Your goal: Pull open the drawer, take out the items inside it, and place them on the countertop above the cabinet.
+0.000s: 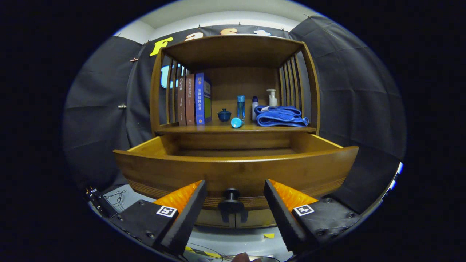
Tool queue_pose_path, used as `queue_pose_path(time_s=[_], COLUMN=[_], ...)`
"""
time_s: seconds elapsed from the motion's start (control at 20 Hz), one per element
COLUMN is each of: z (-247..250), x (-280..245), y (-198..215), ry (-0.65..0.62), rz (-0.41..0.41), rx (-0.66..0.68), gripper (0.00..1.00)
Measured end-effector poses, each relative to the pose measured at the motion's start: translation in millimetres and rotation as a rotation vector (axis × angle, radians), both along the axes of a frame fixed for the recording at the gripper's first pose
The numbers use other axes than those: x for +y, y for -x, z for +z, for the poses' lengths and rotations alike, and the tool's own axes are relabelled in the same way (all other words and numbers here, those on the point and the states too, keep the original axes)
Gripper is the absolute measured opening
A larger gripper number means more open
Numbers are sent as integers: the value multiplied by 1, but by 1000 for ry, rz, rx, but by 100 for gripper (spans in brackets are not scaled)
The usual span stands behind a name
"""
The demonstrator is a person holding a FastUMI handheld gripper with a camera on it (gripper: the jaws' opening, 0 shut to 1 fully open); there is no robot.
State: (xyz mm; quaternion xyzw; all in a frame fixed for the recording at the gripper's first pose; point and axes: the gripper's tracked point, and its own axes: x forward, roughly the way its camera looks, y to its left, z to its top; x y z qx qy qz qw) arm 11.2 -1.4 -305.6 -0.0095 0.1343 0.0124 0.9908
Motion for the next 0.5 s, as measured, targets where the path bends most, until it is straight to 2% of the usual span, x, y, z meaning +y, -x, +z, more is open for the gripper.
queue_pose_path(time_s=[0.5], z=[-10], x=[-3], y=[-13], ry=[29], rz=[-23], rx=[-16], gripper=[99])
